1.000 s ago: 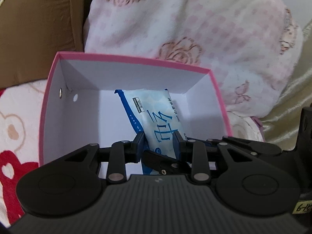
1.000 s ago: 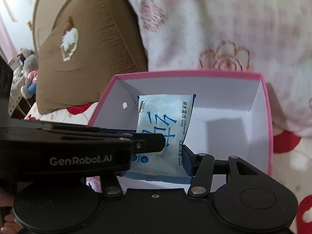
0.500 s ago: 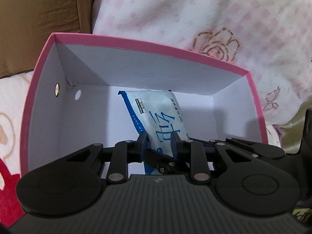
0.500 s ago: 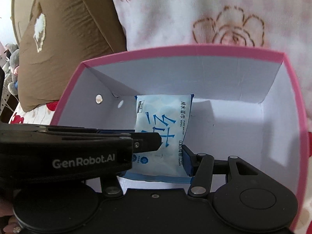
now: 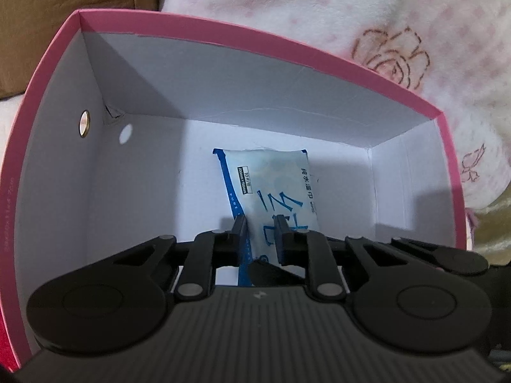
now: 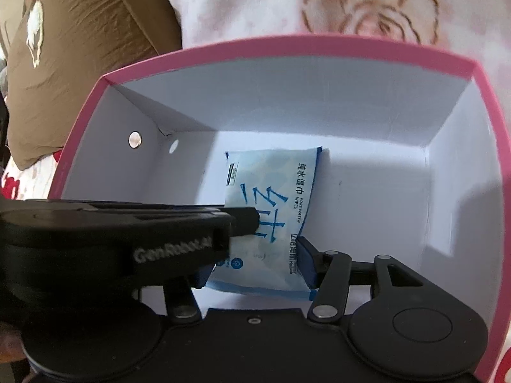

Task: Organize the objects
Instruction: 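Lower the wet-wipe pack into the pink box and open the left gripper, then withdraw the left gripper from the box toward the dental-floss box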

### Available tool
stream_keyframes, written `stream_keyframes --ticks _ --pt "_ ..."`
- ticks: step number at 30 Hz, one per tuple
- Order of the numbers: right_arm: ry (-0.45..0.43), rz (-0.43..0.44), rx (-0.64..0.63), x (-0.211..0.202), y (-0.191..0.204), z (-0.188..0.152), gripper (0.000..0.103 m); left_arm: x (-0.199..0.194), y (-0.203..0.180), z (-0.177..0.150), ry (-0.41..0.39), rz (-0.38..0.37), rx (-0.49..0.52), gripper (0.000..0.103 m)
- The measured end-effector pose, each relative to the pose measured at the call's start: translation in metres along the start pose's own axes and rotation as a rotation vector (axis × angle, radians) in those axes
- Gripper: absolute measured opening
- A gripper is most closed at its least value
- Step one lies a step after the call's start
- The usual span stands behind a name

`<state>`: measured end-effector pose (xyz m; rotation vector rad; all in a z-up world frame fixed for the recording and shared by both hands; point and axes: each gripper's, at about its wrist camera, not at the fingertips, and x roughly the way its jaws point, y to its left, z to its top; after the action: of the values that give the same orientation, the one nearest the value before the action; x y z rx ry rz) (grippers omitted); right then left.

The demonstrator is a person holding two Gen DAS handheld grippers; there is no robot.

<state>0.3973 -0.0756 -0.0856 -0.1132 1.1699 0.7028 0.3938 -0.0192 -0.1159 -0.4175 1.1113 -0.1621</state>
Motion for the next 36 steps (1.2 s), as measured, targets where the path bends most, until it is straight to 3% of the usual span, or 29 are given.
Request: stream_keyframes --ticks 2,5,8,11,18,24,28,36 --pt "0.003 -0.005 0.002 -0.003 -0.003 -0.002 0.069 0.0 0.007 0.0 -0.012 -0.026 -0.042 0.015" --pt "0.002 -0.001 0.013 -0.005 -0.007 -0.003 0.071 0.0 0.008 -0.002 -0.009 -0.032 -0.047 0.015" --pt "-0.001 -0.011 -0.018 -0.006 -0.004 -0.005 0.057 -0.003 0.004 -0.003 -0.018 -0.031 -0.038 0.015" --pt "-0.016 -0.069 -0.075 -0.006 0.007 -0.005 0.053 -0.007 0.001 -0.005 -0.032 -0.02 -0.03 0.015" --pt "-0.054 -0.078 -0.006 -0.006 0.007 0.0 0.053 -0.023 -0.004 -0.012 -0.066 -0.026 -0.012 0.015" --pt "-0.061 -0.071 0.022 -0.01 0.007 0.0 0.054 -0.032 -0.006 -0.003 -0.074 0.016 -0.005 0.015" --pt "-0.102 -0.098 -0.047 -0.041 0.014 -0.012 0.058 -0.058 -0.002 0.003 -0.084 0.015 0.019 0.015" --pt "-0.203 -0.027 -0.102 -0.109 0.038 -0.044 0.06 -0.109 -0.012 -0.03 -0.056 0.007 0.105 0.018"
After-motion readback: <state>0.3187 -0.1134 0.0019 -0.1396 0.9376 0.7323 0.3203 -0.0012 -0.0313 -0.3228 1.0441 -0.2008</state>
